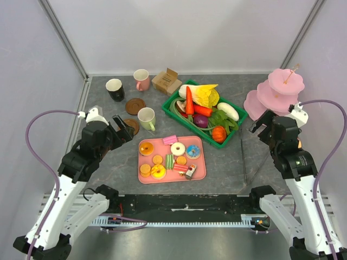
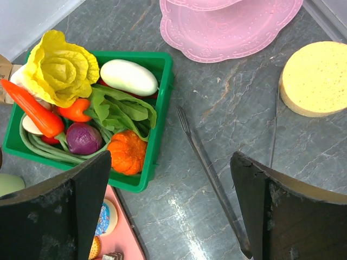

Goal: Serve the afternoon tea

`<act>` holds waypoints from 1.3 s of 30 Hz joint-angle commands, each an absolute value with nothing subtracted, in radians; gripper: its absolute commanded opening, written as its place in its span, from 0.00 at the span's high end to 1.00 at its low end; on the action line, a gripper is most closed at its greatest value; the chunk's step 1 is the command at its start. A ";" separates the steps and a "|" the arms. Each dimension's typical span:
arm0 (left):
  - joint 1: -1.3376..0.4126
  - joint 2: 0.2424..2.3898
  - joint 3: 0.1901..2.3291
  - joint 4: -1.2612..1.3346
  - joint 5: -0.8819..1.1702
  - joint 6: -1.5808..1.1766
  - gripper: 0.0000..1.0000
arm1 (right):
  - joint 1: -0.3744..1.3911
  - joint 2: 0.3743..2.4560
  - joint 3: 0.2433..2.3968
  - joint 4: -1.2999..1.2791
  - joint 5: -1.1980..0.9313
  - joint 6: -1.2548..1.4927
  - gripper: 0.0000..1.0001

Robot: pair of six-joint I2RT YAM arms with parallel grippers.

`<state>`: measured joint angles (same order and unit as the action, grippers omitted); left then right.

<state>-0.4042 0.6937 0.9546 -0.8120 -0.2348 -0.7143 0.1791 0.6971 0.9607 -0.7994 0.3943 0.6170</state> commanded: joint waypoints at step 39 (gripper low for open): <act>-0.400 0.722 0.807 -0.529 -0.112 -0.701 0.02 | 0.181 0.965 0.710 -1.036 0.292 0.744 0.02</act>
<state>-0.4042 0.7246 0.8112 -0.5884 -0.1196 -0.7139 0.1791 0.9062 0.6834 -1.0611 0.3141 0.8070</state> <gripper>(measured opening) 0.977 0.980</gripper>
